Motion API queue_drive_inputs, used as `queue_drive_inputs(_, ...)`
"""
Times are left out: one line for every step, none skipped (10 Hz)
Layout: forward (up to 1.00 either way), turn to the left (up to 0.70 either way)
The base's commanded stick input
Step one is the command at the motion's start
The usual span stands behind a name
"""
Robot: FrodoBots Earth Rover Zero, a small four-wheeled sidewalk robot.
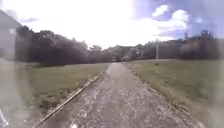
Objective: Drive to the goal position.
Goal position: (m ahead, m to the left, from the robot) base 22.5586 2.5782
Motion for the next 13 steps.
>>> queue_drive_inputs(1.00, 0.00)
queue_drive_inputs(1.00, 0.00)
queue_drive_inputs(1.00, 0.00)
queue_drive_inputs(1.00, 0.00)
queue_drive_inputs(1.00, 0.00)
queue_drive_inputs(1.00, 0.00)
queue_drive_inputs(1.00, 0.00)
queue_drive_inputs(1.00, 0.00)
queue_drive_inputs(1.00, 0.00)
queue_drive_inputs(1.00, 0.00)
queue_drive_inputs(1.00, 0.00)
queue_drive_inputs(1.00, 0.00)
queue_drive_inputs(1.00, 0.00)
